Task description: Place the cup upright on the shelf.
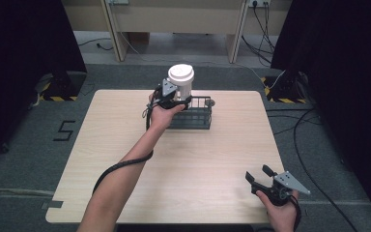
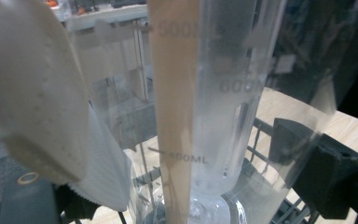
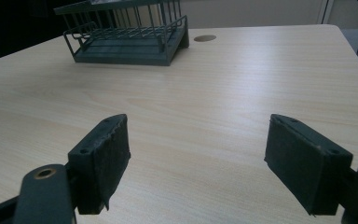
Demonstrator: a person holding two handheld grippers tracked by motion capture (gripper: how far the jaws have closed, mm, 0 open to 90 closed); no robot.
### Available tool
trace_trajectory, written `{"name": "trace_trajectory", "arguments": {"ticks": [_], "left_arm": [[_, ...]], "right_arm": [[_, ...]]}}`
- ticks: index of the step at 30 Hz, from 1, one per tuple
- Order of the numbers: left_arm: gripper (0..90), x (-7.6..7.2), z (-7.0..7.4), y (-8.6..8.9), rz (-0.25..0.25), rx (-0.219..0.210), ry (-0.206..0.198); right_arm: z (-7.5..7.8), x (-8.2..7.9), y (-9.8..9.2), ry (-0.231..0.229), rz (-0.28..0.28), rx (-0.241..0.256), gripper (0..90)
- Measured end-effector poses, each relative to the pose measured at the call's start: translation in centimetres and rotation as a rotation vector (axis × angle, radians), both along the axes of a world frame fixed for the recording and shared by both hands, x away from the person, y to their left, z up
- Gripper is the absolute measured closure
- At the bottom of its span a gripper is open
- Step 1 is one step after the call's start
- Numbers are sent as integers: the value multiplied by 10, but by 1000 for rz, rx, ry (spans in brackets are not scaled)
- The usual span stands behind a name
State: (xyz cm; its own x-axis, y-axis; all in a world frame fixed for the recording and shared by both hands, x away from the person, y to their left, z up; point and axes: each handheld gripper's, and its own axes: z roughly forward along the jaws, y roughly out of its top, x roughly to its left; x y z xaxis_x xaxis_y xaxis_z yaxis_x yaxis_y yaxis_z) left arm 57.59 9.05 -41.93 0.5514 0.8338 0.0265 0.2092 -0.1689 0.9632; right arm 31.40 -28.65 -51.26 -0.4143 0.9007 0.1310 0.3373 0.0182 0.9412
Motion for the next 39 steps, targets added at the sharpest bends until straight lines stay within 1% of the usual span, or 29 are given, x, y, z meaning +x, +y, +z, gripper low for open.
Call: {"name": "trace_trajectory", "arguments": {"ticks": [2, 3, 7, 14, 17, 19, 22, 26, 28, 32, 35, 39], "left_arm": [[157, 1, -1, 0, 2, -1, 1], [157, 1, -3, -1, 3, 5, 8], [156, 2, -7, -3, 8, 14, 13], [156, 3, -17, -7, 15, 18, 37], [156, 2, -22, -9, 24, 34, 43], [155, 3, -24, -10, 32, 28, 49], [156, 3, -26, -11, 37, 31, 56], [155, 3, -28, -12, 42, 33, 57], [155, 2, -31, -14, 55, 31, 59], [155, 2, -34, -14, 65, 37, 66], [155, 2, -34, -15, 69, 50, 60], [154, 2, -34, -15, 72, 53, 61]], "right_arm": [[0, 0, 0, 1, 0, 1, 225], [0, 0, 0, 1, 1, 2, 225], [0, 1, 0, 2, 3, 1, 225], [0, 0, 0, 2, 4, 3, 226], [0, 1, 0, 2, 5, 0, 225], [0, 1, 0, 2, 6, -1, 225], [0, 1, 0, 2, 6, -1, 225], [0, 1, 0, 2, 7, -1, 225], [0, 1, 0, 2, 7, -1, 225], [0, 1, 0, 1, 7, -1, 226], [0, 1, 0, 1, 8, 0, 226], [0, 1, 0, 2, 9, 0, 226]]}}
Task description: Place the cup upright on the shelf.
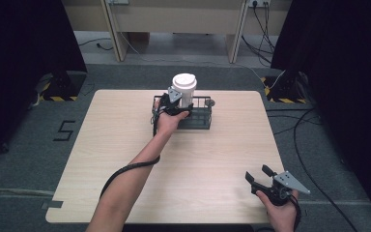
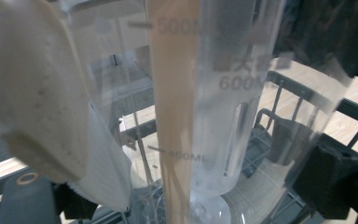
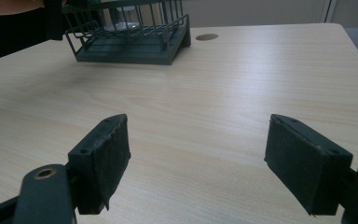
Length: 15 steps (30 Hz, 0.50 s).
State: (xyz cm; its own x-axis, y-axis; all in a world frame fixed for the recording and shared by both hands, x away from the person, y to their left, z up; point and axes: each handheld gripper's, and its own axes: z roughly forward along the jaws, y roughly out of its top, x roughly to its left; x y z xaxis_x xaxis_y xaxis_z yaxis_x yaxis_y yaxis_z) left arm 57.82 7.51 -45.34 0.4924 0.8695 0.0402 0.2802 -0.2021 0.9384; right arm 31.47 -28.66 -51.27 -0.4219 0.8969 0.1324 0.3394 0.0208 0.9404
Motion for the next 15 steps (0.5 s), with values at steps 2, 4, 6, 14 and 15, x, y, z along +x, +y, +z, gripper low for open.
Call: {"name": "trace_trajectory", "arguments": {"ticks": [2, 4, 6, 14, 15], "left_arm": [[153, 0, 0, -1, 2, 8, 2], [153, -1, 0, -1, 1, 15, 5], [152, -1, 0, -1, 6, 23, 10], [140, -2, 3, 0, 1, 43, 10], [128, -3, 4, 1, 1, 47, 9]], "right_arm": [[0, 0, 0, -2, 0, 0, 225], [0, 0, 0, -1, 0, 0, 225], [0, 0, 0, -1, 1, -2, 225], [0, 0, 0, -3, 1, -4, 224], [0, 0, 0, -1, 2, -5, 224]]}}
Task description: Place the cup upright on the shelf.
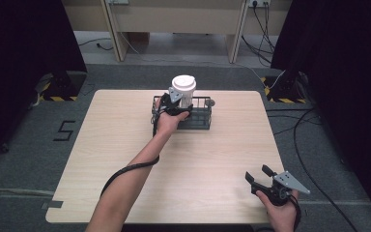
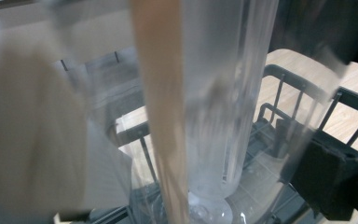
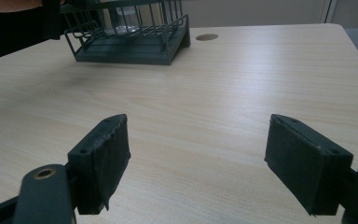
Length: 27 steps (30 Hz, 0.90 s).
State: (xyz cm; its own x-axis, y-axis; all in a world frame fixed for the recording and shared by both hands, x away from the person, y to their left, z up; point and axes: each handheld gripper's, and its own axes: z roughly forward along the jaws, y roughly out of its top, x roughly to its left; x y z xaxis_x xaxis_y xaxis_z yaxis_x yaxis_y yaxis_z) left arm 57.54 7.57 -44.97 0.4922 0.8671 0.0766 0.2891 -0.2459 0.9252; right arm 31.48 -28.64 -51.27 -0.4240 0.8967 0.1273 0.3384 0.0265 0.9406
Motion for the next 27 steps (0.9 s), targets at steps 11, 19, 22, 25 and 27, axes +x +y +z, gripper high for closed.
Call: {"name": "trace_trajectory", "arguments": {"ticks": [11, 19, 22, 25, 27], "left_arm": [[139, -14, 3, 10, -11, -36, -16], [141, -26, 6, 17, -32, -49, -41], [142, -33, 6, 22, -41, -60, -39], [142, -35, 7, 24, -42, -62, -41], [142, -39, 7, 28, -43, -64, -39]], "right_arm": [[0, 0, 1, 1, -1, -4, 224], [0, 0, 1, 2, -1, -5, 224], [0, 0, 1, 1, -2, -6, 224], [0, 0, 1, 2, -3, -5, 224], [0, 0, 1, 1, -3, -7, 224]]}}
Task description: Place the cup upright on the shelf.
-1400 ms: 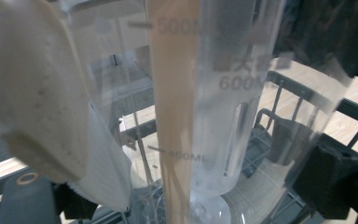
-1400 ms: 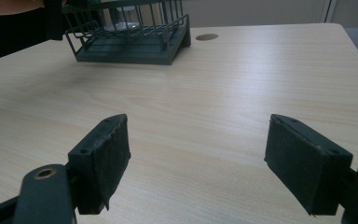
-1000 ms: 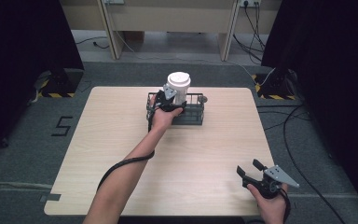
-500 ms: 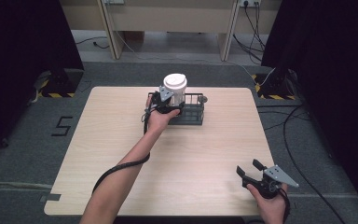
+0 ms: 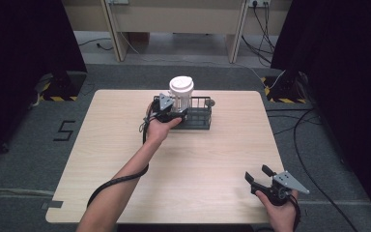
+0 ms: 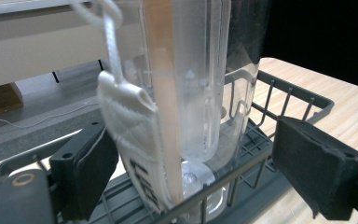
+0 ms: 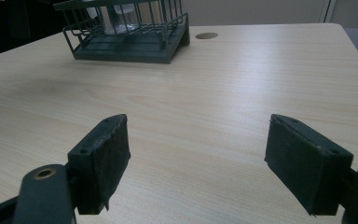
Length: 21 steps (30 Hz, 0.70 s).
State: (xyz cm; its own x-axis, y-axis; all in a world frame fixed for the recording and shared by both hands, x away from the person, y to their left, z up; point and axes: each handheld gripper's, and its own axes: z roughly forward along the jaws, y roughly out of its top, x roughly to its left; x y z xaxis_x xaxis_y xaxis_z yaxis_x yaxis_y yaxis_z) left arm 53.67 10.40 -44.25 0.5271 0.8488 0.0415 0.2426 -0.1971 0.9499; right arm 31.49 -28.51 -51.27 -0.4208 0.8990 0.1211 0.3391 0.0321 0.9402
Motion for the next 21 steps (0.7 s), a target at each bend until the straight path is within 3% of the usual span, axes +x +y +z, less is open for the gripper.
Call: {"name": "trace_trajectory", "arguments": {"ticks": [21], "left_arm": [[142, -42, 2, 33, -44, 19, -8]], "right_arm": [[0, 0, 0, 1, -5, -1, 224]]}}
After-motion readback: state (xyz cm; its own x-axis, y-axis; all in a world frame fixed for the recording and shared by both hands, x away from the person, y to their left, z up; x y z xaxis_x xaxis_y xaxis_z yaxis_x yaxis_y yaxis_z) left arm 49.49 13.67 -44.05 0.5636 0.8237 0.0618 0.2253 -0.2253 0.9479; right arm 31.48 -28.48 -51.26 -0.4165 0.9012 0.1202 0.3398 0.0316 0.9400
